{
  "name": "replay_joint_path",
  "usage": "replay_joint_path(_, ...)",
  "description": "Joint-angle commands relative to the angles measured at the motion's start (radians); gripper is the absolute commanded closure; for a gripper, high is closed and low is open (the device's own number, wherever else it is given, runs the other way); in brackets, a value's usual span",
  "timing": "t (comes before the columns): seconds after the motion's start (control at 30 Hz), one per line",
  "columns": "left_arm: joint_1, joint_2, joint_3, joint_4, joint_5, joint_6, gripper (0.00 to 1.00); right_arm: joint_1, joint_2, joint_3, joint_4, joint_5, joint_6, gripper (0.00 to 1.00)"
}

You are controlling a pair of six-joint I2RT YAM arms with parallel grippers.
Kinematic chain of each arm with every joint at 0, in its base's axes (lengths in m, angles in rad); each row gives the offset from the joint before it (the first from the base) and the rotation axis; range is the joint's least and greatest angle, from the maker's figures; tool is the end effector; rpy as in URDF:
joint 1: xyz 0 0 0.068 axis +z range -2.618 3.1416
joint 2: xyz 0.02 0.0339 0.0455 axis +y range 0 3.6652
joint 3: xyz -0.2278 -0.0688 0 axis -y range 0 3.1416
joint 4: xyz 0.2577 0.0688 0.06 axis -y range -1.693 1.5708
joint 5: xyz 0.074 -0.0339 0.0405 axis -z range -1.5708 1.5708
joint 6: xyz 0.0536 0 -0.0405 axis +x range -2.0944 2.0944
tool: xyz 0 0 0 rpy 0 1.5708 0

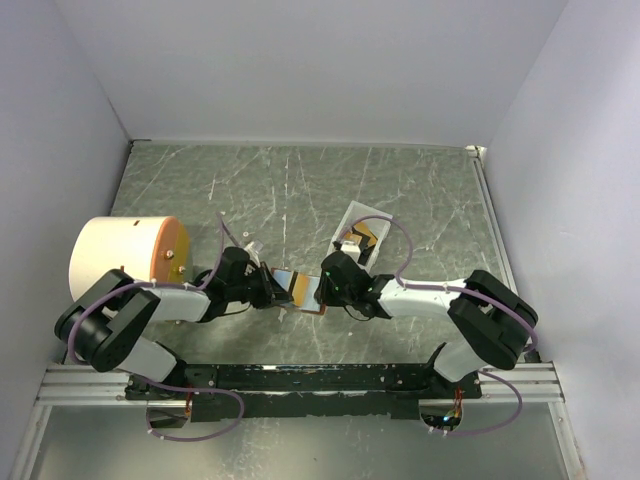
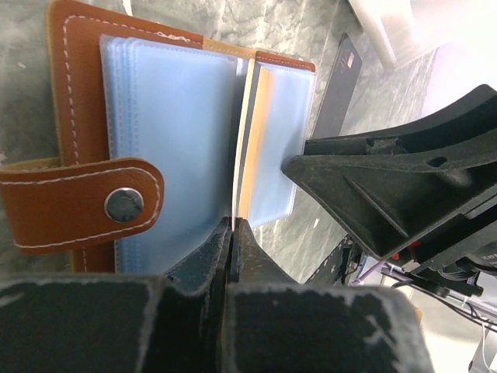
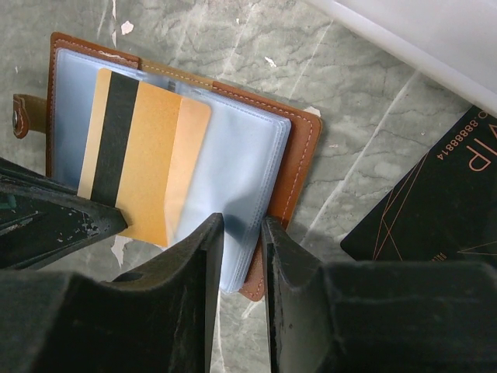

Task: Put the credit cards into the card holder
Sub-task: Insert the credit card into the card holder.

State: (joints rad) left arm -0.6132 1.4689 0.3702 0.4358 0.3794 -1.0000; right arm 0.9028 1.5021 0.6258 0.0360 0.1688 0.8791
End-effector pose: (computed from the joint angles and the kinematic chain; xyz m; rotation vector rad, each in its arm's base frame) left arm 0.2053 -0.1688 0.0617 -0.2506 2.4984 -1.2128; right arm 0.1929 0.2300 0.0867 0.0510 2.4900 0.6079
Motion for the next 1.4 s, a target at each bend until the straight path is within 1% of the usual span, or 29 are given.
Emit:
replay_joint_path(0.0, -0.024, 0.008, -0.035, 0.023, -0.056, -0.025, 0.93, 0.008, 0.012, -0.032, 0.022, -0.020, 0.023, 0.74)
replay_joint_path(0.23, -0.058, 0.015, -0.004, 0.000, -0.087, -0.017, 0.93, 0.011, 0.020, -0.040, 0.039, -0.028, 0.036, 0.75)
replay_joint_path(0.27, -0.062, 0.014, -0.006, -0.003, -0.090, -0.020, 0.89, 0.010, 0.018, -0.040, 0.039, -0.026, 0.037, 0.75)
replay_joint_path(0.4, -0.075, -0.013, 0.000, -0.066, -0.121, -0.010, 0.67, 0.010, 0.015, -0.035, 0.022, -0.013, 0.036, 0.75)
replay_joint_path(0.47, -0.084, -0.037, 0.006, -0.102, -0.144, 0.009, 0.60, 0.010, 0.004, -0.035, 0.019, -0.007, 0.034, 0.74)
replay_joint_path(0.53, -0.093, -0.062, 0.005, -0.128, -0.176, 0.017, 0.56, 0.010, -0.003, -0.035, 0.017, -0.005, 0.032, 0.74)
replay_joint_path(0.6, -0.094, -0.082, 0.019, -0.171, -0.210, 0.032, 0.54, 0.011, -0.005, -0.030, 0.011, -0.004, 0.031, 0.73)
replay_joint_path(0.7, -0.094, -0.097, 0.084, -0.291, -0.272, 0.081, 0.51, 0.011, -0.005, -0.031, 0.014, -0.007, 0.029, 0.73)
replay_joint_path(0.8, -0.094, -0.096, 0.116, -0.365, -0.302, 0.094, 0.50, 0.010, 0.000, -0.028, 0.012, -0.007, 0.025, 0.73)
replay_joint_path(0.9, -0.094, -0.098, 0.101, -0.357, -0.310, 0.085, 0.48, 0.010, 0.001, -0.025, 0.012, -0.004, 0.021, 0.73)
replay_joint_path(1.0, -0.097, -0.094, 0.109, -0.379, -0.327, 0.094, 0.43, 0.011, 0.001, -0.020, 0.004, -0.001, 0.016, 0.73)
replay_joint_path(1.2, -0.105, -0.139, 0.147, -0.426, -0.375, 0.125, 0.41, 0.008, -0.014, -0.008, -0.010, 0.005, 0.004, 0.73)
replay_joint_path(1.37, -0.105, -0.134, 0.196, -0.438, -0.396, 0.155, 0.38, 0.007, -0.038, -0.006, -0.001, 0.002, -0.001, 0.73)
